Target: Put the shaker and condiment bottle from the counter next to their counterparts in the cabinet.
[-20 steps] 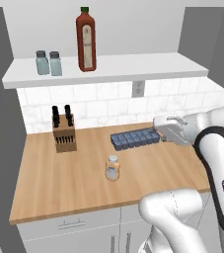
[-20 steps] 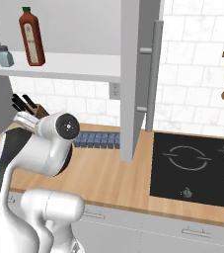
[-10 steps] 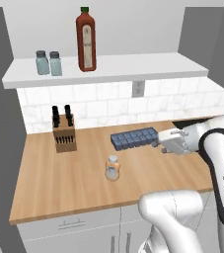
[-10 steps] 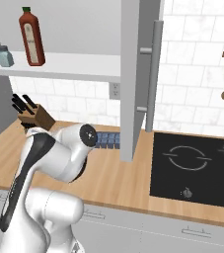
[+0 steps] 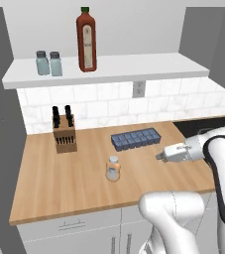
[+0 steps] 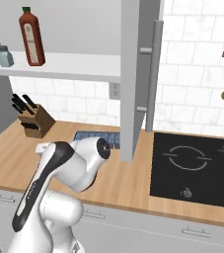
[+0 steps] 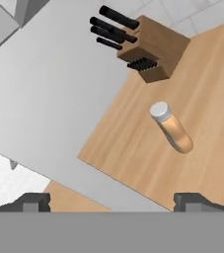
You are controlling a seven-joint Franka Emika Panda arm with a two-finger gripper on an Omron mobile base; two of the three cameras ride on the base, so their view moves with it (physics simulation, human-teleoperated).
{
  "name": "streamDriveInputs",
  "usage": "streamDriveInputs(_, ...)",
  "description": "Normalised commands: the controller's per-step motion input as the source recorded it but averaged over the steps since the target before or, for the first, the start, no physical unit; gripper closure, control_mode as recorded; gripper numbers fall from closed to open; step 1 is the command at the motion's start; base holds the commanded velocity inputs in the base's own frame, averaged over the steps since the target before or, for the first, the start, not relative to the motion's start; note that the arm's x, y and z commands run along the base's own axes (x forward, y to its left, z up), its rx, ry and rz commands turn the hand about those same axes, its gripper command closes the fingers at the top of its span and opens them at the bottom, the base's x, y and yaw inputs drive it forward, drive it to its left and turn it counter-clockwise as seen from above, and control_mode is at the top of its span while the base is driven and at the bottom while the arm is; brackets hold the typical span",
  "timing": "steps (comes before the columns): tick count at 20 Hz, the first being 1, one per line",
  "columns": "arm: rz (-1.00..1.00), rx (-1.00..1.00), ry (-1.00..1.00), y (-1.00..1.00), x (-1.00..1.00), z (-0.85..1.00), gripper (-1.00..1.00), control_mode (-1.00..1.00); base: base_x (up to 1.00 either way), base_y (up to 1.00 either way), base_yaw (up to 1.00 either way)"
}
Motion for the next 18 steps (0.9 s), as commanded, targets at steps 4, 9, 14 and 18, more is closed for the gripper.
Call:
streamDriveInputs(4, 0.15, 0.0, -0.1, 0.0, 0.0, -0.34, -1.0, -1.0, 0.0, 0.0, 0.0)
streamDriveInputs(9, 0.13, 0.0, -0.19, 0.0, 0.0, -0.2, -1.0, -1.0, 0.0, 0.0, 0.0)
streamDriveInputs(14, 0.17, -0.01, -0.17, 0.13, 0.0, -0.29, -1.0, -1.0, 0.0, 0.0, 0.0)
streamDriveInputs(18, 0.02, -0.04, -0.31, 0.43, 0.0, -0.39, -1.0, -1.0, 0.0, 0.0, 0.0)
